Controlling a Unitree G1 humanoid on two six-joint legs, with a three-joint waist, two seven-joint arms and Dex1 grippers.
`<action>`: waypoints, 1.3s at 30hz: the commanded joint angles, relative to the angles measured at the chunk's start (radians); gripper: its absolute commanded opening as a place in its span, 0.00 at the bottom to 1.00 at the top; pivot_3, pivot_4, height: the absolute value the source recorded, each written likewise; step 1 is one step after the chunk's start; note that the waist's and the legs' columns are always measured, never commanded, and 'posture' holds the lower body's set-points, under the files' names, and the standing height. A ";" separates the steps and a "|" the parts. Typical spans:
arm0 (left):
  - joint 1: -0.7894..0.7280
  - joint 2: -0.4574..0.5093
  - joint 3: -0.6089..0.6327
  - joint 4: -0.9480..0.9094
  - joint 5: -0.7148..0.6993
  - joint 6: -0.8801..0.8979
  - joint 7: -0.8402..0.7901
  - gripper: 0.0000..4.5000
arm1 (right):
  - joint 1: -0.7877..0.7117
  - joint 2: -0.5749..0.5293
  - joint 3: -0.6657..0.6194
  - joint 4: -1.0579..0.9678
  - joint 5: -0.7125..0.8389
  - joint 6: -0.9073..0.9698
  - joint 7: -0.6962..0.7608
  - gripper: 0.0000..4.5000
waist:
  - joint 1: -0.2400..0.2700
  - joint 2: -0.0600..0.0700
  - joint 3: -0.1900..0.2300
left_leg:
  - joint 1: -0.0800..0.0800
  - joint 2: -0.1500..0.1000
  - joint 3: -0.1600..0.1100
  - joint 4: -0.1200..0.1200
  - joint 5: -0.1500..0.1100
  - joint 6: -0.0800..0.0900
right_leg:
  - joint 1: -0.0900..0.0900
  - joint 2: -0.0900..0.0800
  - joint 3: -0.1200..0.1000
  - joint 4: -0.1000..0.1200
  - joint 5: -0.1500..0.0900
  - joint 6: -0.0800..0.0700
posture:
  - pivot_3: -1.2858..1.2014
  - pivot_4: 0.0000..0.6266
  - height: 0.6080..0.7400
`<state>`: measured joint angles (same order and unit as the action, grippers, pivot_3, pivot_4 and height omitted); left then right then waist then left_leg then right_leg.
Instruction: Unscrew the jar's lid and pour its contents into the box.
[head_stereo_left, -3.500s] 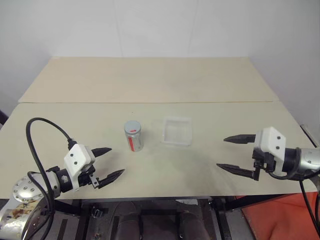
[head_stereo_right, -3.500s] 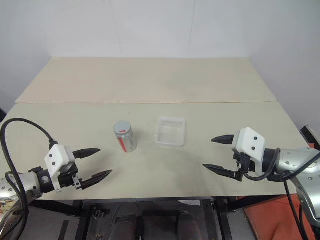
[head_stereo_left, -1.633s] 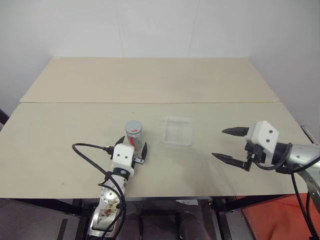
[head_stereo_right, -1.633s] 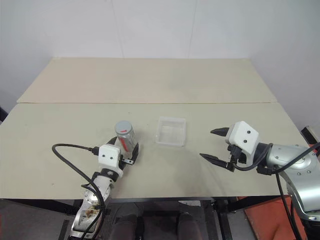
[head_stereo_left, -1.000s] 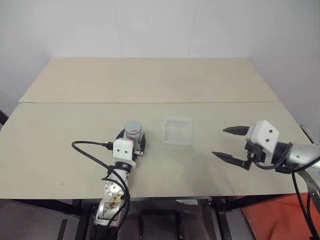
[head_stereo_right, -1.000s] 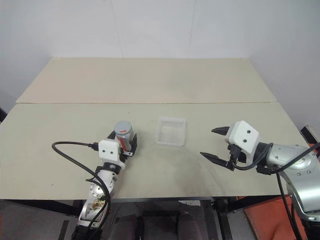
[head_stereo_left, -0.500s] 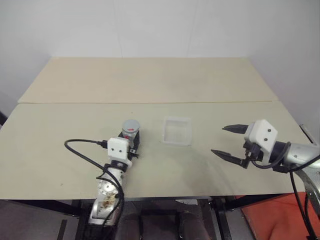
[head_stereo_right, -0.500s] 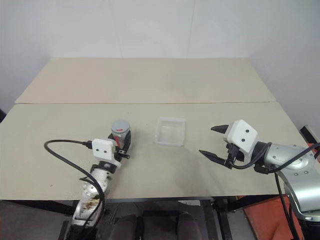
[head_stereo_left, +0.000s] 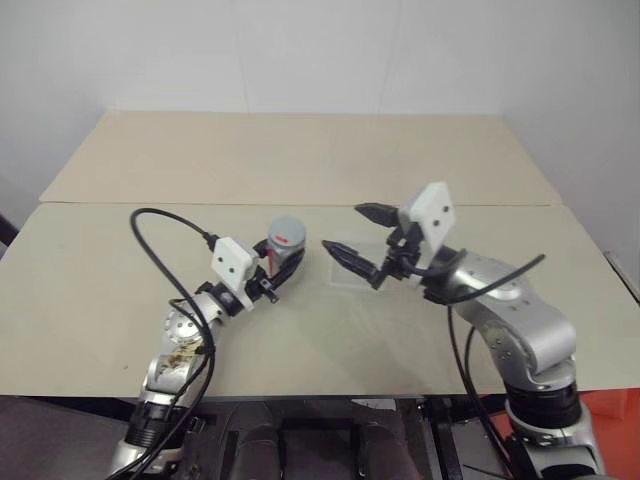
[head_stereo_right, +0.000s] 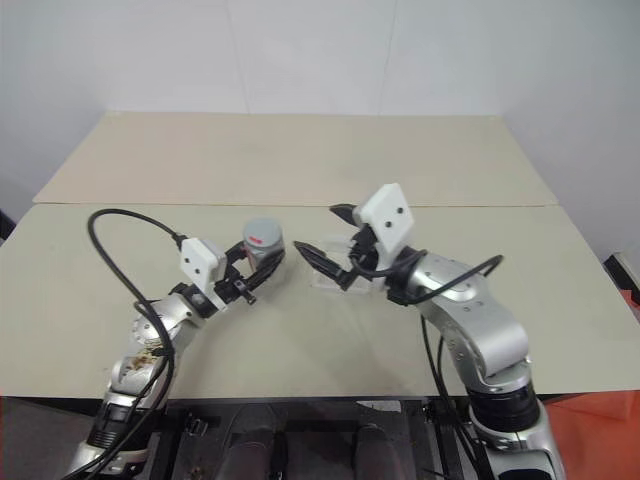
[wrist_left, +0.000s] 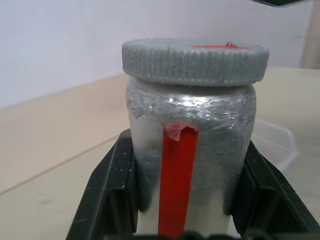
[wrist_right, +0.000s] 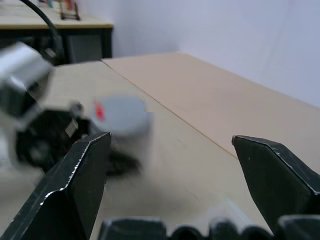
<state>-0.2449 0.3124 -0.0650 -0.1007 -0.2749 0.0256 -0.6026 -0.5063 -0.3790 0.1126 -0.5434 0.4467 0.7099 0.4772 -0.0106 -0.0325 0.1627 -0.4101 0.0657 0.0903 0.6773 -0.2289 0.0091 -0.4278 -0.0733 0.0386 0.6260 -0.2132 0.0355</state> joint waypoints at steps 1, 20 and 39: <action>-0.031 -0.023 -0.014 -0.001 0.010 -0.036 -0.007 0.43 | -0.047 0.027 0.008 -0.030 0.012 0.000 -0.013 1.00 | -0.001 0.000 0.000 | 0.000 0.000 0.000 0.000 0.000 0.000 | 0.000 0.000 0.000 0.000 0.000 0.000 | 0.52 0.24 1.00; -0.025 -0.073 -0.047 -0.046 0.024 -0.050 -0.003 0.43 | -0.070 0.089 0.105 0.104 -0.119 -0.109 0.001 1.00 | -0.002 0.000 0.000 | 0.000 0.000 -0.001 0.000 0.000 0.000 | 0.000 0.000 -0.001 0.000 0.000 0.000 | 0.52 0.24 1.00; -0.035 -0.082 -0.045 -0.041 0.015 -0.032 0.000 0.43 | -0.030 0.095 0.098 0.107 -0.153 -0.154 0.022 0.62 | -0.003 0.000 0.000 | 0.000 0.000 -0.001 0.000 0.000 0.000 | 0.000 0.000 -0.001 0.000 0.000 0.000 | 0.52 0.24 1.00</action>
<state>-0.2673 0.2285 -0.1142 -0.1034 -0.2542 -0.0035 -0.6003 -0.5353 -0.2828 0.2261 -0.4064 0.2967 0.5868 0.4948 -0.0132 -0.0325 0.1626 -0.4102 0.0659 0.0893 0.6771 -0.2289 0.0091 -0.4280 -0.0731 0.0378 0.6262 -0.2132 0.0356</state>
